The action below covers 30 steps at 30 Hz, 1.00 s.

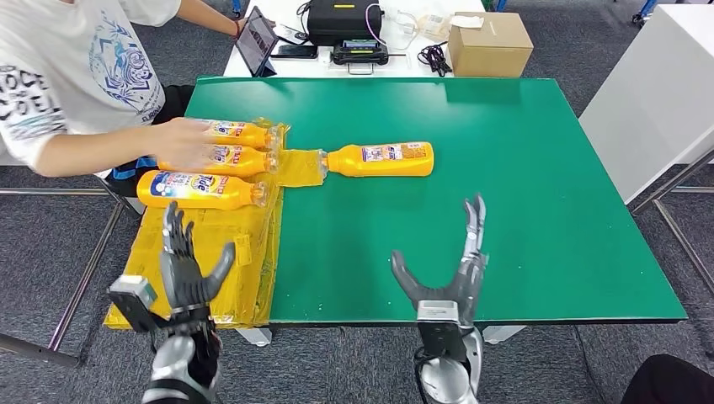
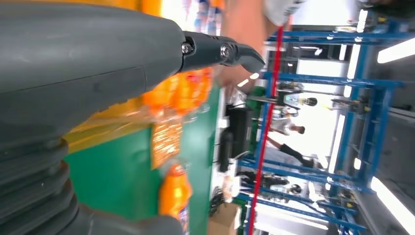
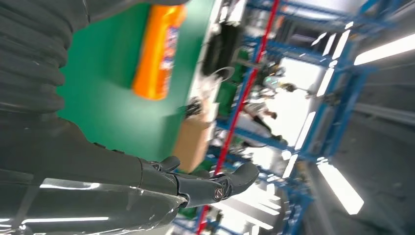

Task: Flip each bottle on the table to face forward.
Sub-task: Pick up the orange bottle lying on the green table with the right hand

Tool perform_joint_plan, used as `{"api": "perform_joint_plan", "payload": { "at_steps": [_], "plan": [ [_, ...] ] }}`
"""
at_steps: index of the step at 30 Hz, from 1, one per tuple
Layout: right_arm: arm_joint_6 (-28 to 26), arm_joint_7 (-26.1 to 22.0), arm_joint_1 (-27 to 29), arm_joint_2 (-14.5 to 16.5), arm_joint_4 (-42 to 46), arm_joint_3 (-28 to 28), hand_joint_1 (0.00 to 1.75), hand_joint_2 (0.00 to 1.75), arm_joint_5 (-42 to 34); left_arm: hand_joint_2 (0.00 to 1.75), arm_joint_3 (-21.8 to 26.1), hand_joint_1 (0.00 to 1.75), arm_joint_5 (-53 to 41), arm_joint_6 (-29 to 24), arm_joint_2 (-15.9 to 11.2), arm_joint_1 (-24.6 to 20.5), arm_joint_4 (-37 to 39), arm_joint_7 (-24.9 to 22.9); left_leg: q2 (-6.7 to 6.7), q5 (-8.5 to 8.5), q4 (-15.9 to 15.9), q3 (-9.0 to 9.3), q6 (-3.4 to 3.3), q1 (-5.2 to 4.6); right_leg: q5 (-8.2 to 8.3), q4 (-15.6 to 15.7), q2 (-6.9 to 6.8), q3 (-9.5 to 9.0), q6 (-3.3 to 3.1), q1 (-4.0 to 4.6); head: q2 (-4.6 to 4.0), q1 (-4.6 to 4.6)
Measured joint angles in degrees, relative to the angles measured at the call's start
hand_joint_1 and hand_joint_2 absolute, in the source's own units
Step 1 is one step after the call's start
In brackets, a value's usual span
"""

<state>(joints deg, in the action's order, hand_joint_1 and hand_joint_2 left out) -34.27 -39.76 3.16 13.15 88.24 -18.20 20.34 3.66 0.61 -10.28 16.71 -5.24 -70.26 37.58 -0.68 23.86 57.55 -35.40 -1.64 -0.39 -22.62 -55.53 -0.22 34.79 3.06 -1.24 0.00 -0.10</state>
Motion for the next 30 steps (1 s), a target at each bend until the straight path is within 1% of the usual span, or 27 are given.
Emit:
{"api": "perform_joint_plan", "payload": {
  "at_steps": [3,4,6,7,8,10,18,23,26,28,30],
  "plan": [
    [-1.6,-0.1,1.5,0.0,0.0,0.6,0.00,1.75,0.1,1.75,-2.0,0.00,-1.6,-1.0,0.8,3.8,-2.7,0.9,0.03,0.00,0.0,-0.03,0.00,0.01,0.00,0.0,0.01,0.05,0.00,0.01,0.00,-0.01],
    [-2.0,-0.1,1.7,-0.1,0.0,0.7,0.06,1.75,0.1,1.75,-2.7,0.00,-1.9,-1.1,1.0,4.6,-3.5,1.0,0.03,0.00,0.0,-0.03,0.01,0.01,0.00,0.0,0.01,0.05,0.00,0.02,0.00,-0.01],
    [-2.5,-0.1,2.1,-0.1,0.0,0.7,0.09,1.75,0.1,1.75,-3.6,0.19,-2.2,-1.2,1.2,5.7,-4.8,1.0,0.04,-0.01,0.0,-0.03,0.01,0.03,0.00,0.0,0.01,0.05,-0.01,0.03,0.00,-0.01],
    [-2.6,-0.1,2.3,-0.1,0.0,0.7,0.09,1.75,0.1,1.75,-4.0,0.19,-2.3,-1.2,1.2,6.1,-5.3,1.0,0.05,-0.01,0.0,-0.02,0.01,0.03,0.00,0.0,0.01,0.05,-0.01,0.03,0.00,-0.02],
    [-2.6,-0.2,2.4,-0.1,0.0,0.7,0.03,1.75,0.1,1.75,-4.2,0.19,-2.2,-1.2,1.2,6.4,-5.7,0.9,0.06,-0.02,0.0,-0.01,0.01,0.04,0.00,0.0,0.01,0.04,-0.01,0.03,0.00,-0.02],
    [-2.6,-0.2,2.5,-0.1,0.0,0.7,0.00,1.75,-0.3,1.75,-4.5,0.00,-1.8,-1.5,1.4,7.0,-6.6,0.7,0.07,-0.03,0.0,-0.01,0.01,0.04,0.01,0.0,0.01,0.03,-0.01,0.03,0.00,-0.02],
    [-2.5,-0.2,3.5,-0.1,0.0,1.0,0.00,1.75,-1.1,1.75,-4.7,0.00,-1.7,-3.7,2.1,9.4,-9.8,0.4,0.06,-0.02,0.0,-0.03,0.00,0.02,0.00,0.0,0.01,0.03,0.00,0.02,0.00,-0.01],
    [-3.9,-0.2,4.1,0.0,0.1,1.0,0.00,1.75,-1.4,1.75,-5.4,0.00,-7.7,-8.1,2.1,10.6,-10.7,0.5,0.06,-0.01,0.0,-0.03,0.00,0.02,0.00,0.0,0.01,0.04,0.00,0.02,0.00,-0.02],
    [-4.1,-0.1,4.4,0.0,0.7,1.1,0.00,1.75,-2.5,1.75,-5.8,0.00,-8.9,-8.7,2.2,11.1,-10.8,0.2,0.07,-0.01,0.0,-0.02,0.00,0.02,0.00,0.0,0.01,0.04,0.00,0.02,0.00,-0.02],
    [-3.3,0.8,4.5,0.0,1.0,1.3,0.00,1.75,-1.8,1.75,-6.1,0.00,-8.9,-8.7,2.2,11.2,-10.8,-0.1,0.06,-0.02,0.0,-0.02,0.00,0.03,0.00,0.0,0.01,0.03,0.00,0.02,0.00,-0.02],
    [-1.2,4.2,4.3,-0.1,0.9,1.3,0.00,1.75,1.0,1.75,-6.3,0.00,-8.9,-8.7,2.2,11.2,-10.7,-0.3,0.07,-0.02,0.0,-0.02,0.00,0.03,0.00,0.0,0.01,0.02,0.00,0.03,0.00,-0.02]
  ]
}}
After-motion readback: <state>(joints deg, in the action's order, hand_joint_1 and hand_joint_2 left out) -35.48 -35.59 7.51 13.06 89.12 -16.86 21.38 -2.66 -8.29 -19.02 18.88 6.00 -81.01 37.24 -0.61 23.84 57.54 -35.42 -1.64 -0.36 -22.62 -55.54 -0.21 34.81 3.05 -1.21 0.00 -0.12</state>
